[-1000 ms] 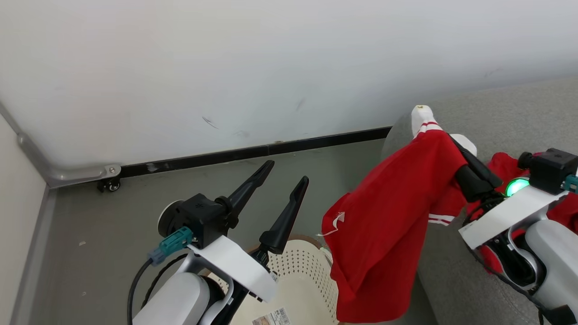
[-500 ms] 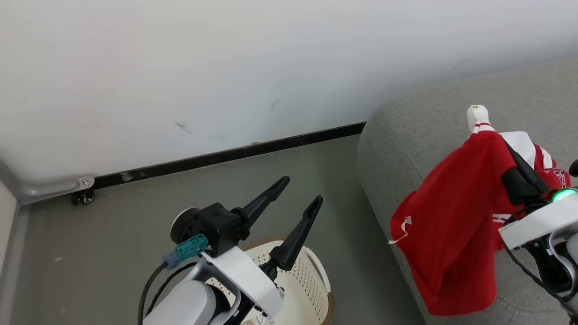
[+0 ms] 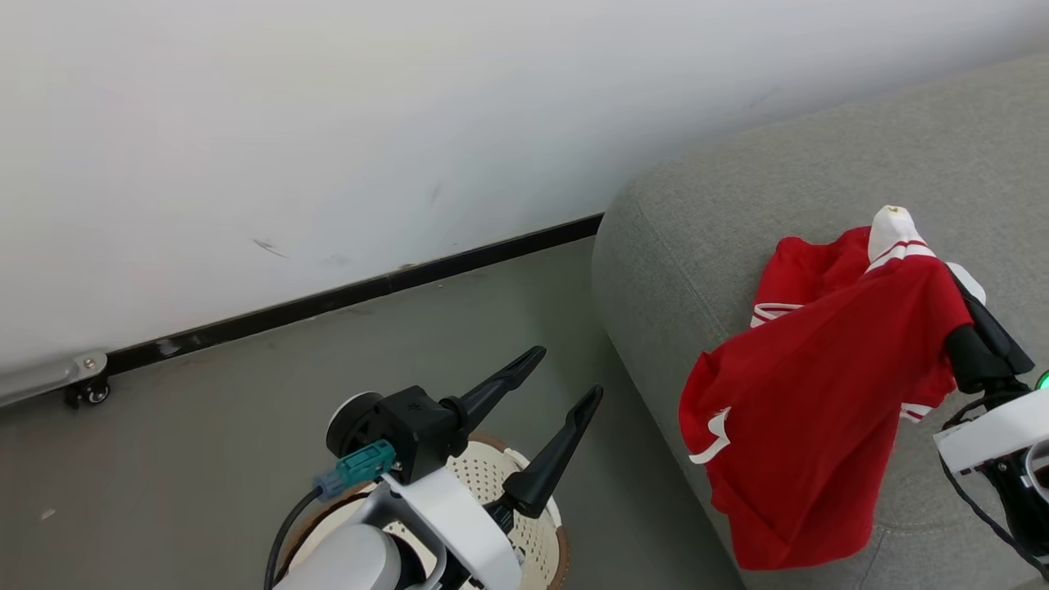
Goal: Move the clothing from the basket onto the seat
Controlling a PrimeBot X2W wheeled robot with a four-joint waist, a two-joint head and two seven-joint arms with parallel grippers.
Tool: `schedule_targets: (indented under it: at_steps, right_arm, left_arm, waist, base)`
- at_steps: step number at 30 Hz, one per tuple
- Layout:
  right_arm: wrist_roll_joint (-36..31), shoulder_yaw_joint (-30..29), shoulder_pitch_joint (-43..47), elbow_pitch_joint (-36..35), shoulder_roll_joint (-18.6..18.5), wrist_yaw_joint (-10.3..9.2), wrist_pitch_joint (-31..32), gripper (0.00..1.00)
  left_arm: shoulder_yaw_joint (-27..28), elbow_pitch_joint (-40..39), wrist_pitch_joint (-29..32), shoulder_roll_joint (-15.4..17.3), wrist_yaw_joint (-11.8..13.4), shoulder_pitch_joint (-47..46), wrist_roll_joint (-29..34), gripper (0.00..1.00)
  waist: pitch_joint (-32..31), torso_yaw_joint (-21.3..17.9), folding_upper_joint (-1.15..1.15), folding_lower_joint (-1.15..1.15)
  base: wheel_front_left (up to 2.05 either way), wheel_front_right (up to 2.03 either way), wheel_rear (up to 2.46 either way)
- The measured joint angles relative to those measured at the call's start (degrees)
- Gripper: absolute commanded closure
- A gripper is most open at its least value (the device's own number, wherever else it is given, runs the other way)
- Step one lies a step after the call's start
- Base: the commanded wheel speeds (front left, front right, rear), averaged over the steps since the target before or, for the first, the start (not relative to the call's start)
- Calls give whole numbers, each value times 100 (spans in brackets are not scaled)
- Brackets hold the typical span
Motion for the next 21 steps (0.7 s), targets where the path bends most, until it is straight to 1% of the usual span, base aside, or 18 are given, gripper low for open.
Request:
schedule_targets:
  at_steps: [9,14,21]
  right_arm:
    - [-46,-102,192,-112,113,0,0,100]
    - [-125,10,136,-178,205,0,148,100]
    - [-5,-23,-700,-205,286,0,511,100]
  left_arm:
    - [-52,-41,-2,100,-1,87,-23,0]
    - [-3,-91,-10,155,-1,171,-23,0]
    - [75,-167,-18,275,26,218,-22,0]
  waist:
    - [51,-313,0,0]
    - [98,-429,0,0]
    - [190,-465,0,0]
  base:
    - [0,0,0]
    - [0,0,0]
    - [0,0,0]
